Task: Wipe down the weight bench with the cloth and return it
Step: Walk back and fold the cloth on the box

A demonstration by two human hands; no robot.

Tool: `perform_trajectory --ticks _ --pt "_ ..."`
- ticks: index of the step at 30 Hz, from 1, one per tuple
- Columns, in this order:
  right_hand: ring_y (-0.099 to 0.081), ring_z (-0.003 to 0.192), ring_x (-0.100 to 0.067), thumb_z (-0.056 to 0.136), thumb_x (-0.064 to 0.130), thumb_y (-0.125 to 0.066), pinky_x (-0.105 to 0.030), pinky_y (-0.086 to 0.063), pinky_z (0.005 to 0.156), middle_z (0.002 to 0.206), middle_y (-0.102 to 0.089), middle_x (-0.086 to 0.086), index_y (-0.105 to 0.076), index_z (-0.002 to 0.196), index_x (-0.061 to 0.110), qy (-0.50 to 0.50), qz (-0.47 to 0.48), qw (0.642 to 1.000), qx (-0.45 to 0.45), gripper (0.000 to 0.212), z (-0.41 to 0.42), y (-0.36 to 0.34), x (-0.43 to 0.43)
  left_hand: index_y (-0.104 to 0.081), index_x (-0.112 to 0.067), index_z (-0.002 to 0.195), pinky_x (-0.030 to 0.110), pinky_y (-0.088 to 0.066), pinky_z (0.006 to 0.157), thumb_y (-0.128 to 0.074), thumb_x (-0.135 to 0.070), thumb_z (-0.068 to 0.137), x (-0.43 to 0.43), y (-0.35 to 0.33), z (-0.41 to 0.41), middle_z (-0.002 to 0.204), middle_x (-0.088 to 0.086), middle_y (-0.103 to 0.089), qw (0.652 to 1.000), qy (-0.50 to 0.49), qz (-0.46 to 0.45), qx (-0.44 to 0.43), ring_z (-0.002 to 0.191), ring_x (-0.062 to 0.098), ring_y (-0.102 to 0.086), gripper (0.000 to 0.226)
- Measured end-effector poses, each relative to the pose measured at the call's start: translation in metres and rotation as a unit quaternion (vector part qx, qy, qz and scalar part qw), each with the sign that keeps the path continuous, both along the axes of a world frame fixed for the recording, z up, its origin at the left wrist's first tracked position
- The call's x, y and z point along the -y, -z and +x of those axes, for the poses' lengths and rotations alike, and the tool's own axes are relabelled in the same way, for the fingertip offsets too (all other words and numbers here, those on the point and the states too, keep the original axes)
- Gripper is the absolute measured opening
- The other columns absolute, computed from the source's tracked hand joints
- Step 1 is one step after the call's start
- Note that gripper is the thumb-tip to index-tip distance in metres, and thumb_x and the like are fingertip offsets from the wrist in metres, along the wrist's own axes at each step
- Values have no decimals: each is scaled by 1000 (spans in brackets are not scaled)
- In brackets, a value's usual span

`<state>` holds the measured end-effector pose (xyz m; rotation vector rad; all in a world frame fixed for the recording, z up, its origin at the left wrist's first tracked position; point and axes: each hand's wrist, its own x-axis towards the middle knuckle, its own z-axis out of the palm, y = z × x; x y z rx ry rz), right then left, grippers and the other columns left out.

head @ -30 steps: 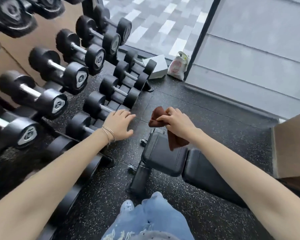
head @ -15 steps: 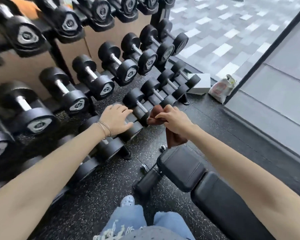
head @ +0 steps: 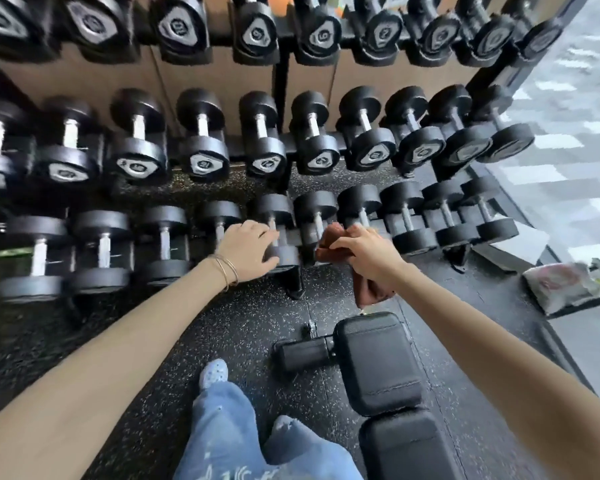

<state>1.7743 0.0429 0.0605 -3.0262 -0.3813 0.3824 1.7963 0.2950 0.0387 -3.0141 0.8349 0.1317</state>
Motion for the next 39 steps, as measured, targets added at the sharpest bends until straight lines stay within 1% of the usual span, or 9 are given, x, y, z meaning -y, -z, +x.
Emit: perform_trajectory --ticks 7,13,18,21,25,28,31,34,39 --pt "-48 106 -31 84 10 -54 -42 -48 86 119 -48 -6 -56 124 39 -148 14 989 23 49 2 4 -99 -37 -21 141 36 -35 104 -42 -49 91 -96 1 -71 143 1 -43 989 -141 29 -18 130 21 -39 57" --pt "-47 108 -29 85 16 -55 -41 -47 87 122 -47 -4 -53 126 39 -262 22 965 11 47 -10 12 -197 -37 -21 141 36 -35 104 -42 -49 92 -176 7 -133 142 1 -44 971 -235 35 -28 130 21 -38 57" --pt "-48 108 -27 86 16 -52 -41 -47 88 122 -47 -3 -52 126 40 -332 12 943 -4 47 -33 21 -281 -36 -21 142 37 -35 104 -41 -50 92 -246 16 -187 141 0 -44 953 -297 42 -40 129 21 -39 58" --pt "-46 111 -27 86 14 -52 -42 -46 90 125 -46 -2 -52 125 41 -353 18 935 -12 47 -49 23 -332 -34 -22 143 38 -35 105 -40 -51 92 -290 20 -216 143 0 -42 944 -324 42 -53 131 21 -37 59" --pt "-46 111 -27 89 14 -50 -37 -45 85 126 -45 -3 -51 127 39 -378 20 926 -10 46 -70 24 -402 -35 -22 143 37 -34 105 -40 -50 92 -352 21 -245 143 1 -43 940 -333 41 -55 131 21 -37 59" --pt "-45 113 -26 89 14 -51 -37 -45 84 129 -43 -2 -50 129 39 -389 19 921 -8 47 -84 23 -454 -33 -22 143 38 -34 105 -39 -51 92 -400 20 -260 145 1 -41 936 -344 45 -57 132 22 -36 59" --pt "-43 113 -25 90 15 -51 -36 -43 84 127 -43 -2 -50 128 39 -402 24 915 -9 46 -99 21 -502 -33 -22 144 38 -35 105 -39 -51 92 -444 18 -277 145 1 -40 929 -363 36 -60 133 22 -36 60" --pt "-43 112 -25 90 15 -50 -40 -47 87 126 -43 -3 -48 128 40 -416 18 909 -13 46 -110 20 -544 -33 -22 143 39 -36 104 -39 -51 92 -480 20 -293 144 1 -41 924 -376 36 -60 132 22 -37 59" --pt "-46 108 -24 90 15 -51 -41 -49 82 121 -45 -1 -49 126 39 -448 16 894 -21 44 -113 23 -603 -32 -23 143 40 -34 106 -38 -51 92 -528 30 -305 144 0 -41 909 -411 22 -71 132 22 -36 59"
